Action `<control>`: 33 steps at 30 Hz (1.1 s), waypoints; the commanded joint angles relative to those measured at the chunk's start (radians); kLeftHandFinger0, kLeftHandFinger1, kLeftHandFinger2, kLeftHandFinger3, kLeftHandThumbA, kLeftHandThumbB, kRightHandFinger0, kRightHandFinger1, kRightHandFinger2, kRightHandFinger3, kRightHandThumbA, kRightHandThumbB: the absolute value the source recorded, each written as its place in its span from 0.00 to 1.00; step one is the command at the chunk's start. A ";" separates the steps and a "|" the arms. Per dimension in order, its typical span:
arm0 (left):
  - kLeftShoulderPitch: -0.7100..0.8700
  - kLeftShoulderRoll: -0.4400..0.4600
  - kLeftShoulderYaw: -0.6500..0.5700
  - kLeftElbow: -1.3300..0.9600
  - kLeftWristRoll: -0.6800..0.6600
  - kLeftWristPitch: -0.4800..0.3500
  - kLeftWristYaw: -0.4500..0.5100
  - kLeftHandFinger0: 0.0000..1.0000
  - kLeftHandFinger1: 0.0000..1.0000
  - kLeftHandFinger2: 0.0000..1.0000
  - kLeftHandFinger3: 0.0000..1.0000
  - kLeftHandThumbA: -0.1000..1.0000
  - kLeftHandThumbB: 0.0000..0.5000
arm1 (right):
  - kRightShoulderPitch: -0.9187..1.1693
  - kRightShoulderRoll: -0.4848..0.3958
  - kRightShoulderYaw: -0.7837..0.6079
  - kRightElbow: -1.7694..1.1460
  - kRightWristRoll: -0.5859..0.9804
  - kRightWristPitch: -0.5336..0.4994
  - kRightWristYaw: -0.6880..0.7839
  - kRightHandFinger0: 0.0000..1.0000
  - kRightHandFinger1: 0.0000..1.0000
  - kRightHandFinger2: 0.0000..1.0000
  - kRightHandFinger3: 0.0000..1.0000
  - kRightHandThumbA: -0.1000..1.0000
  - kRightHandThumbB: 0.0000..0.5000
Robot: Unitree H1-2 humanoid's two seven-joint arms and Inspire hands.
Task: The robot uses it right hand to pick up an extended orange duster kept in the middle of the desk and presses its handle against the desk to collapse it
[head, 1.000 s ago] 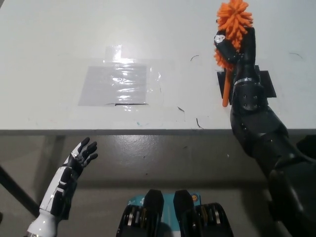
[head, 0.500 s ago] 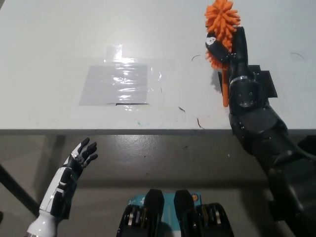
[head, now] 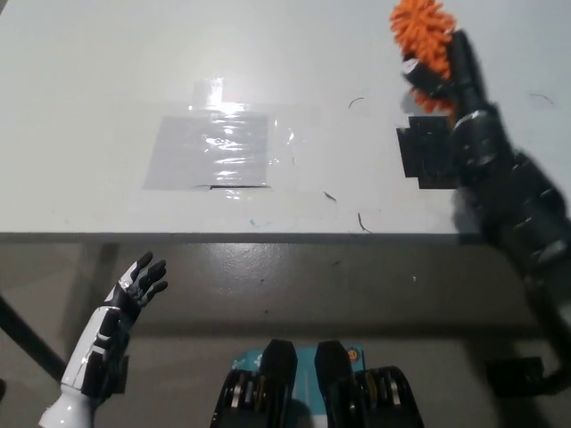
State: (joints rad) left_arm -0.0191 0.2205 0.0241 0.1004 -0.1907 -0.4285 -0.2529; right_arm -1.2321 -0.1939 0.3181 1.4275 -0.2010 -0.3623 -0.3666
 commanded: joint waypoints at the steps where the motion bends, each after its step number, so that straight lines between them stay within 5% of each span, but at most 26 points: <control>1: 0.003 0.005 0.004 -0.032 -0.016 -0.014 -0.008 1.00 1.00 1.00 1.00 1.00 0.53 | -0.115 -0.061 0.118 -0.008 -0.164 -0.001 -0.037 0.00 0.00 0.24 0.24 0.00 0.36; 10: -0.001 0.008 0.007 -0.032 -0.011 -0.011 -0.004 1.00 1.00 1.00 1.00 1.00 0.51 | -0.157 -0.096 0.330 0.003 -0.295 0.055 -0.004 0.00 0.00 0.23 0.15 0.00 0.36; 14: 0.005 0.009 0.002 -0.023 -0.019 -0.017 -0.014 1.00 1.00 1.00 1.00 1.00 0.51 | -0.132 -0.080 0.378 0.009 -0.336 0.072 0.021 0.00 0.13 0.49 0.33 0.00 0.35; 17: -0.002 0.009 0.001 -0.020 -0.025 -0.014 -0.017 1.00 1.00 1.00 1.00 1.00 0.50 | -0.114 -0.074 0.395 0.010 -0.352 0.062 0.019 0.00 0.12 0.42 0.27 0.00 0.36; 19: 0.004 0.010 0.004 -0.023 -0.028 -0.012 -0.015 1.00 1.00 1.00 1.00 1.00 0.51 | -0.102 -0.057 0.390 0.013 -0.348 0.066 0.042 0.00 0.02 0.26 0.11 0.00 0.36; 21: 0.006 0.007 0.007 -0.021 -0.021 -0.018 -0.009 1.00 1.00 1.00 1.00 1.00 0.51 | -0.102 -0.048 0.381 0.017 -0.342 0.080 0.084 0.00 0.11 0.41 0.16 0.03 0.32; 22: 0.007 0.004 0.009 -0.023 -0.017 -0.019 -0.004 1.00 1.00 1.00 1.00 1.00 0.51 | -0.109 -0.041 0.381 0.021 -0.341 0.108 0.145 0.22 0.39 0.68 0.43 0.14 0.32; 23: 0.007 0.002 0.009 -0.021 -0.019 -0.020 -0.004 1.00 1.00 1.00 1.00 1.00 0.51 | -0.126 -0.035 0.382 0.028 -0.339 0.152 0.265 0.77 0.95 1.00 0.92 0.38 0.33; 24: 0.010 -0.005 0.006 -0.015 -0.019 -0.027 -0.004 1.00 1.00 1.00 1.00 1.00 0.50 | -0.133 -0.034 0.373 0.032 -0.329 0.176 0.332 1.00 1.00 1.00 1.00 0.51 0.44; 26: 0.028 -0.008 0.005 -0.016 -0.029 -0.032 -0.008 1.00 1.00 1.00 1.00 1.00 0.50 | -0.141 -0.025 0.343 0.039 -0.296 0.244 0.465 1.00 1.00 1.00 1.00 0.77 0.84; 27: 0.031 -0.008 0.005 -0.014 -0.036 -0.035 -0.011 1.00 1.00 1.00 1.00 1.00 0.48 | -0.146 -0.025 0.332 0.041 -0.284 0.269 0.519 1.00 1.00 1.00 1.00 0.80 0.92; 30: 0.053 -0.008 0.005 -0.012 -0.041 -0.041 -0.018 1.00 1.00 1.00 1.00 1.00 0.47 | -0.144 -0.033 0.317 0.041 -0.270 0.292 0.610 1.00 1.00 1.00 1.00 0.83 0.88; 33: 0.067 -0.011 0.003 -0.014 -0.037 -0.035 -0.017 1.00 1.00 1.00 1.00 1.00 0.51 | -0.148 -0.050 0.299 0.042 -0.257 0.318 0.678 1.00 1.00 1.00 1.00 0.74 0.88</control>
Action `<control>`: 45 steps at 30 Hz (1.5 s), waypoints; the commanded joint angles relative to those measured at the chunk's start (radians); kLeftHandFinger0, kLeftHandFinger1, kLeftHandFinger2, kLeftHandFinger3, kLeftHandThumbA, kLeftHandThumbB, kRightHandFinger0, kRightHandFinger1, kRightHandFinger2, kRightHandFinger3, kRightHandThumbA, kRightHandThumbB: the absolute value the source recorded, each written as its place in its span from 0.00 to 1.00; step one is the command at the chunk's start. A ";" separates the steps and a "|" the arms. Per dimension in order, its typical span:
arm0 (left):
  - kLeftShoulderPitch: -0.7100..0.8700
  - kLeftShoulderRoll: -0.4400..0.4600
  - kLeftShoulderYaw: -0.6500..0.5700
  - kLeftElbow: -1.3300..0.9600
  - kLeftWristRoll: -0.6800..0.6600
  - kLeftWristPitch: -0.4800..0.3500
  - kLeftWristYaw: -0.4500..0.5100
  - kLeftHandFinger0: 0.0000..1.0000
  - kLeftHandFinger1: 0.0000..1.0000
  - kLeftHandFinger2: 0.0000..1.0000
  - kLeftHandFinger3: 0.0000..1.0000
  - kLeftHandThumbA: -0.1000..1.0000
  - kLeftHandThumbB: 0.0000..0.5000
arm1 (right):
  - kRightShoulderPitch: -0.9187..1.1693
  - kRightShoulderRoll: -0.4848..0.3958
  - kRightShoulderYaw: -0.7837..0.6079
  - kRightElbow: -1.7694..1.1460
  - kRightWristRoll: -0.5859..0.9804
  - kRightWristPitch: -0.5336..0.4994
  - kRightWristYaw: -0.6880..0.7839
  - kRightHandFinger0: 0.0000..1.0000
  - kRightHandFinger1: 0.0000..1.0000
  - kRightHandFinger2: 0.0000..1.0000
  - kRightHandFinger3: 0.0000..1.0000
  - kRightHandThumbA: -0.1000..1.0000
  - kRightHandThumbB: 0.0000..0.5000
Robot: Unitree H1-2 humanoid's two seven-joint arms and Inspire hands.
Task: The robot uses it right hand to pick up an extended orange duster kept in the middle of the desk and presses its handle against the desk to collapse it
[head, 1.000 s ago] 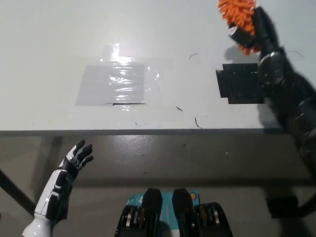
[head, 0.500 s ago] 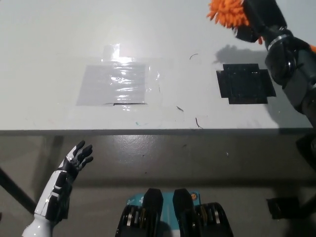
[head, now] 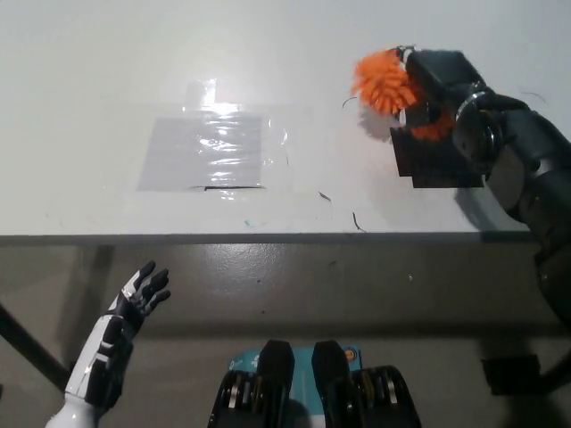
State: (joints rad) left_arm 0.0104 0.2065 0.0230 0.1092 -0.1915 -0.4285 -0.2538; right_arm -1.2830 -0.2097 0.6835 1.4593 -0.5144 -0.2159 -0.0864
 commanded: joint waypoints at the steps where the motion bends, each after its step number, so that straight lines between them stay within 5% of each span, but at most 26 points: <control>1: 0.036 0.003 0.004 -0.022 -0.031 -0.036 -0.015 1.00 1.00 1.00 1.00 1.00 0.52 | -0.103 -0.041 -0.071 0.009 0.058 0.176 0.412 1.00 1.00 1.00 1.00 0.71 0.89; 6: -0.002 -0.005 0.008 -0.018 -0.018 -0.030 -0.001 1.00 1.00 1.00 1.00 1.00 0.54 | -0.155 -0.095 -0.187 -0.014 0.155 0.141 0.419 1.00 1.00 1.00 1.00 0.82 0.96; 7: 0.002 -0.007 0.006 -0.024 -0.017 -0.027 -0.001 1.00 1.00 1.00 1.00 1.00 0.53 | -0.162 -0.114 -0.226 -0.030 0.180 0.107 0.378 1.00 1.00 1.00 1.00 0.94 0.93; 10: 0.006 0.001 0.002 -0.022 -0.025 -0.032 -0.015 1.00 1.00 1.00 1.00 1.00 0.48 | -0.182 -0.153 -0.382 -0.079 0.284 0.053 0.389 1.00 1.00 1.00 1.00 0.99 0.73; 12: -0.010 0.006 0.005 -0.016 -0.028 -0.026 -0.016 1.00 1.00 1.00 1.00 1.00 0.50 | -0.211 -0.188 -0.488 -0.136 0.356 0.035 0.416 1.00 1.00 1.00 1.00 0.97 0.73; 14: -0.027 0.008 0.005 -0.022 -0.018 -0.011 -0.010 1.00 1.00 1.00 1.00 1.00 0.50 | -0.245 -0.229 -0.531 -0.198 0.359 0.065 0.423 1.00 1.00 1.00 1.00 1.00 0.91; 17: -0.062 0.011 0.010 -0.023 -0.007 -0.001 -0.001 1.00 1.00 1.00 1.00 1.00 0.51 | -0.271 -0.293 -0.563 -0.314 0.348 0.004 0.444 1.00 1.00 1.00 1.00 1.00 0.87; 19: -0.081 0.014 0.011 -0.011 -0.013 -0.017 -0.008 1.00 1.00 1.00 1.00 1.00 0.50 | -0.221 -0.334 -0.642 -0.577 0.427 0.088 0.497 1.00 1.00 1.00 1.00 1.00 1.00; 22: -0.092 0.021 0.012 -0.014 -0.019 -0.010 -0.013 1.00 1.00 1.00 1.00 1.00 0.50 | -0.130 -0.341 -0.711 -0.884 0.510 0.148 0.491 1.00 1.00 1.00 1.00 1.00 0.99; 28: -0.125 0.032 0.016 -0.004 -0.018 -0.001 -0.015 1.00 1.00 1.00 1.00 1.00 0.50 | 0.121 -0.307 -0.825 -1.523 0.663 0.241 0.395 1.00 1.00 1.00 1.00 1.00 0.85; 31: -0.129 0.030 0.016 -0.011 -0.017 0.005 -0.013 1.00 1.00 1.00 1.00 1.00 0.51 | 0.288 -0.275 -0.825 -1.762 0.675 0.236 0.341 1.00 1.00 1.00 1.00 1.00 0.98; 35: -0.137 0.034 0.015 0.000 -0.031 -0.001 -0.023 1.00 1.00 1.00 1.00 1.00 0.49 | 0.480 -0.249 -0.786 -1.976 0.665 0.241 0.315 1.00 1.00 1.00 1.00 1.00 0.99; 39: -0.115 0.034 0.010 -0.003 -0.029 0.007 -0.026 1.00 1.00 1.00 1.00 1.00 0.50 | 0.671 -0.198 -0.753 -2.085 0.595 0.205 0.287 1.00 1.00 1.00 1.00 1.00 0.96; 44: -0.099 0.036 0.004 0.001 -0.015 0.000 -0.030 1.00 1.00 1.00 1.00 1.00 0.46 | 0.947 -0.117 -0.681 -2.161 0.513 0.049 0.261 1.00 1.00 1.00 1.00 1.00 0.80; 45: -0.096 0.035 0.003 0.003 -0.005 0.001 -0.026 1.00 1.00 1.00 1.00 1.00 0.47 | 0.982 -0.094 -0.666 -2.181 0.497 0.042 0.256 1.00 1.00 1.00 1.00 1.00 0.89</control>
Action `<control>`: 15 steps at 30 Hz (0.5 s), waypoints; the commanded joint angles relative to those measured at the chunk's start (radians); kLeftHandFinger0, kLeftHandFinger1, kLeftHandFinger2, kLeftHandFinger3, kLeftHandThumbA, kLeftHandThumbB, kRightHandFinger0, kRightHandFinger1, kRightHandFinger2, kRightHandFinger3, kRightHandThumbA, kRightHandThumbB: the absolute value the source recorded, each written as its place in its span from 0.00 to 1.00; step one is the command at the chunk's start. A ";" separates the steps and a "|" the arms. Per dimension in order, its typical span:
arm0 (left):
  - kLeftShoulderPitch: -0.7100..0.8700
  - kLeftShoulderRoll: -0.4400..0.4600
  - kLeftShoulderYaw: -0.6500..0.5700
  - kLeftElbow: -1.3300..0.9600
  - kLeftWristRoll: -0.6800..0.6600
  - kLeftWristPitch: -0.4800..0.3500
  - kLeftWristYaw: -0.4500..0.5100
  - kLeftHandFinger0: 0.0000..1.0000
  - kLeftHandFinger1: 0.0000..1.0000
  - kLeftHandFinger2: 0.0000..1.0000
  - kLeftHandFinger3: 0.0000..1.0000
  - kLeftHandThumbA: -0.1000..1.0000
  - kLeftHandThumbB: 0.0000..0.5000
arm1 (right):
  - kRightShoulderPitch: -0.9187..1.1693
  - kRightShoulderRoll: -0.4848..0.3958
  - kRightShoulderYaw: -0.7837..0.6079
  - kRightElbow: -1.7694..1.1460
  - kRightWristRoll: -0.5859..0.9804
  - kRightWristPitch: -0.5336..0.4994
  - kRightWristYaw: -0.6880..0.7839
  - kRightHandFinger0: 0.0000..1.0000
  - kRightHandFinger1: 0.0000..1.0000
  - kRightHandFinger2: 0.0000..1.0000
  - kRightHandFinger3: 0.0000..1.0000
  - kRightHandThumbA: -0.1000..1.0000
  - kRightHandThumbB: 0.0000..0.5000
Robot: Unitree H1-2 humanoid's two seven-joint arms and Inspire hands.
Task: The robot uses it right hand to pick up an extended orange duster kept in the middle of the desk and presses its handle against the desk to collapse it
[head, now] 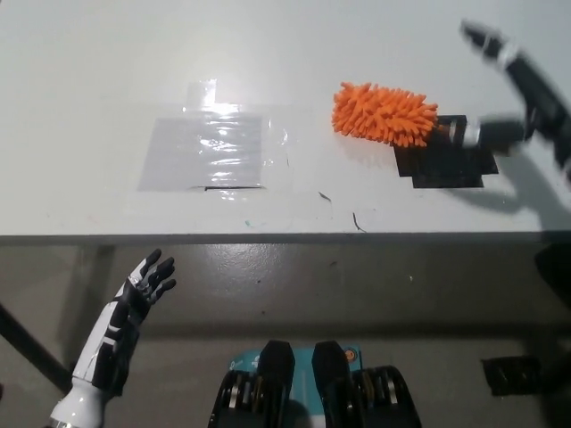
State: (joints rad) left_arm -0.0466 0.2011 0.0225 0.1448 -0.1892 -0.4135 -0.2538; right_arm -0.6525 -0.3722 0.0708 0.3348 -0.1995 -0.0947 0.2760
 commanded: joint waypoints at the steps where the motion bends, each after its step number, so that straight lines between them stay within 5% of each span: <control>1: -0.043 0.040 0.002 -0.029 0.004 -0.013 -0.022 1.00 1.00 1.00 1.00 1.00 0.47 | 0.380 0.094 -0.034 -1.084 0.173 -0.071 -0.110 1.00 1.00 1.00 1.00 1.00 0.89; 3: -0.062 0.035 0.003 -0.021 0.000 -0.002 -0.018 1.00 1.00 1.00 1.00 1.00 0.48 | 0.390 0.108 -0.019 -1.062 0.156 -0.144 -0.106 1.00 1.00 1.00 1.00 1.00 0.87; 6: -0.056 0.031 0.008 -0.026 0.013 -0.012 -0.007 1.00 1.00 1.00 1.00 1.00 0.49 | 0.459 0.184 0.013 -1.005 0.072 -0.263 -0.132 1.00 1.00 1.00 1.00 1.00 0.60; 9: -0.061 0.041 0.010 -0.020 0.010 -0.014 -0.013 1.00 1.00 1.00 1.00 1.00 0.44 | 0.495 0.230 -0.007 -0.854 0.050 -0.375 -0.179 1.00 1.00 1.00 1.00 1.00 0.51; 15: -0.123 0.047 0.018 0.008 -0.008 -0.013 -0.013 1.00 1.00 1.00 1.00 1.00 0.47 | 0.447 0.306 -0.070 -0.511 0.085 -0.374 -0.215 1.00 1.00 1.00 1.00 1.00 0.30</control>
